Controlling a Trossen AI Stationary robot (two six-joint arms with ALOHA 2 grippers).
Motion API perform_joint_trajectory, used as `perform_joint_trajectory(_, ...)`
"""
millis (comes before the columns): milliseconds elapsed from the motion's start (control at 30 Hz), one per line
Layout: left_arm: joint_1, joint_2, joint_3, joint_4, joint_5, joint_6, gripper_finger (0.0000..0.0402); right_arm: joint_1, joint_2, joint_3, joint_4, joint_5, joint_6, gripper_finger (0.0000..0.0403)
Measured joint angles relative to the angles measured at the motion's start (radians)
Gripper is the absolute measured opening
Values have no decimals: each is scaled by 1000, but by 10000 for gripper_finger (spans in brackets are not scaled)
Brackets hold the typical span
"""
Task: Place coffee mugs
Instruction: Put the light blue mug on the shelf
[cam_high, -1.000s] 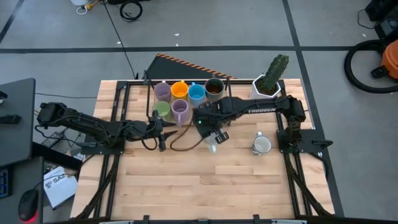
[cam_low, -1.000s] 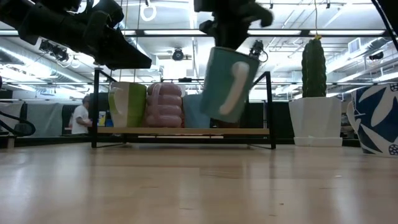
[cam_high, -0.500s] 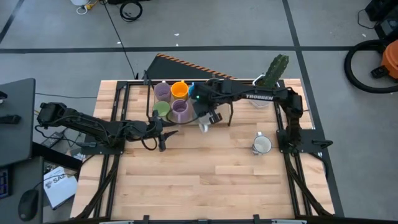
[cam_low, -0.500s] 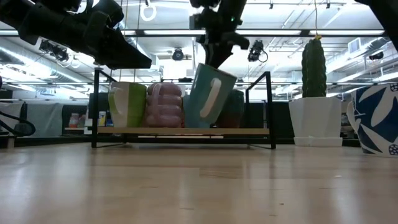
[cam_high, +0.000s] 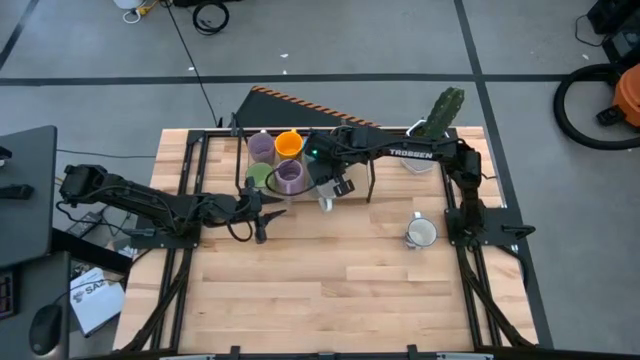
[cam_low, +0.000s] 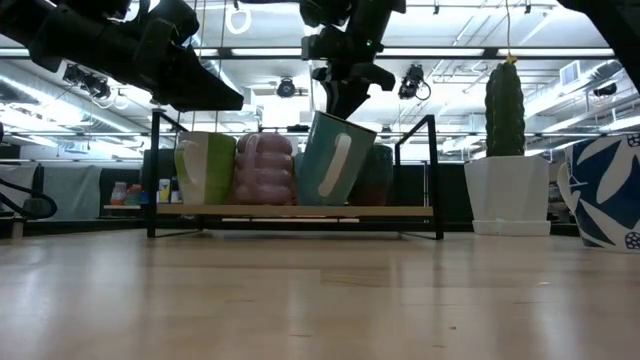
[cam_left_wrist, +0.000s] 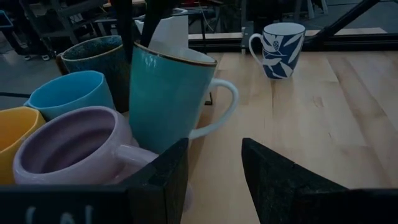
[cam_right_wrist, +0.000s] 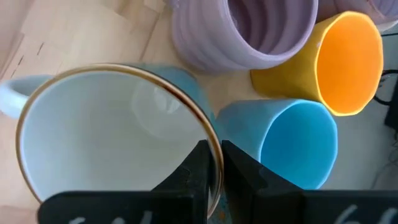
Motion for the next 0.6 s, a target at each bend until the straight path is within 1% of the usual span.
perform_joint_trajectory(367, 0, 0, 0, 0, 0, 2, 155, -40, 0, 0, -3, -61, -7, 39)
perform_joint_trajectory(600, 0, 0, 0, 0, 0, 1, 155, -40, 0, -1, 9, -59, -22, 50)
